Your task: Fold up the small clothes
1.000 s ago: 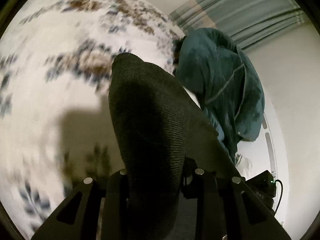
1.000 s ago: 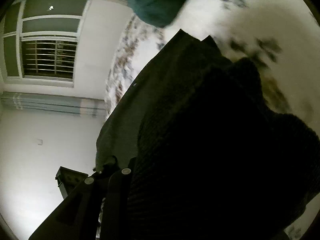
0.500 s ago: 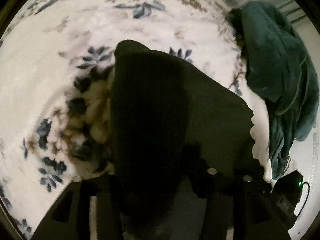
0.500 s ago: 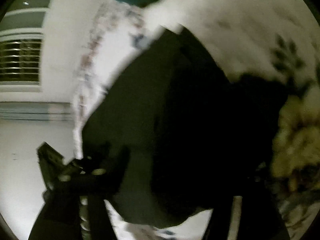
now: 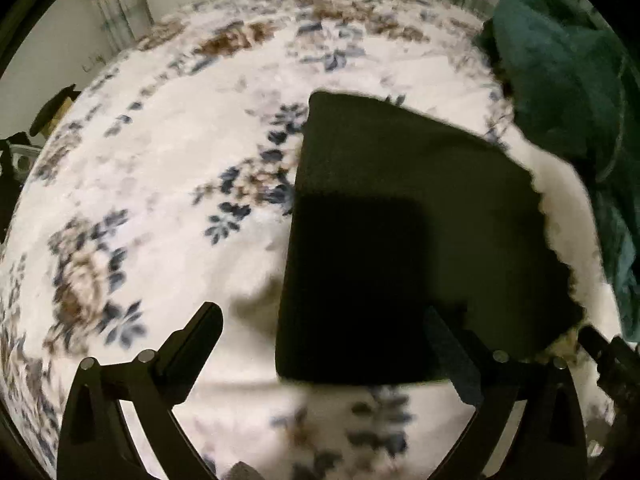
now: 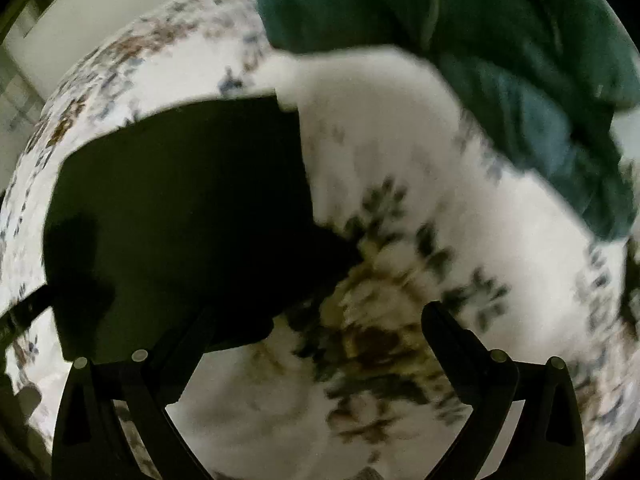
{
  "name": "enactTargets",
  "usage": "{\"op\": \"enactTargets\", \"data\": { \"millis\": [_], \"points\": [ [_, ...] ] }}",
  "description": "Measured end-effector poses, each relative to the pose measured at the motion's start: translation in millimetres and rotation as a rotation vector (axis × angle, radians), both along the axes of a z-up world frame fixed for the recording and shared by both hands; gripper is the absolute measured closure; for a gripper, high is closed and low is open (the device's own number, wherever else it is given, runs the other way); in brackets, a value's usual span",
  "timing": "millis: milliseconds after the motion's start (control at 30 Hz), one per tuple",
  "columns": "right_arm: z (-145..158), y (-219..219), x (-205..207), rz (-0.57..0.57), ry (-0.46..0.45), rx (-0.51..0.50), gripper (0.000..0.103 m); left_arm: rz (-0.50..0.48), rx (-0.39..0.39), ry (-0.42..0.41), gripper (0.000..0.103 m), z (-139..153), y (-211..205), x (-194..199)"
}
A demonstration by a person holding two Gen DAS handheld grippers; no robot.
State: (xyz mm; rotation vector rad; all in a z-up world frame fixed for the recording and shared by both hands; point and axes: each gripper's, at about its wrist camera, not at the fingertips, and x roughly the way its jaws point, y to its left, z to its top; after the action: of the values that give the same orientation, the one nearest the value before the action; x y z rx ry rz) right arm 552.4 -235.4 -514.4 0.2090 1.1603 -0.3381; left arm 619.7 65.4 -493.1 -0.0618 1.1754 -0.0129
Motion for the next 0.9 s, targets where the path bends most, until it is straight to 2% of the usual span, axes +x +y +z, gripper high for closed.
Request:
{"op": "enactTargets", "data": {
  "millis": [100, 300, 500, 667, 900],
  "points": [
    [46.0, 6.3, -28.3, 0.046, -0.040, -0.054, 0.000, 0.007, 0.015, -0.037, 0.000, 38.1, -2.6, -23.3],
    [150.0, 32.6, -79.8, 0.108, -0.130, -0.135, 0.000, 0.002, 0.061, -0.130, 0.000, 132.2, -9.2, -78.8],
    [273.0, 51.3, -163.4, 0.149, -0.231, -0.179, 0.000, 0.008, 0.052, -0.211, 0.000, 236.4, -12.3, -149.2],
    [373.5, 61.8, -241.5, 0.166, -0.314, -0.179, 0.000, 0.005, 0.057, -0.280, 0.000, 310.1, -15.6, -206.2],
    [481.4, 71.2, -339.8, 0.183, -0.421, -0.189, 0.000, 0.010, 0.044, -0.362, 0.000, 392.5, -23.9, -287.3]
  ]
}}
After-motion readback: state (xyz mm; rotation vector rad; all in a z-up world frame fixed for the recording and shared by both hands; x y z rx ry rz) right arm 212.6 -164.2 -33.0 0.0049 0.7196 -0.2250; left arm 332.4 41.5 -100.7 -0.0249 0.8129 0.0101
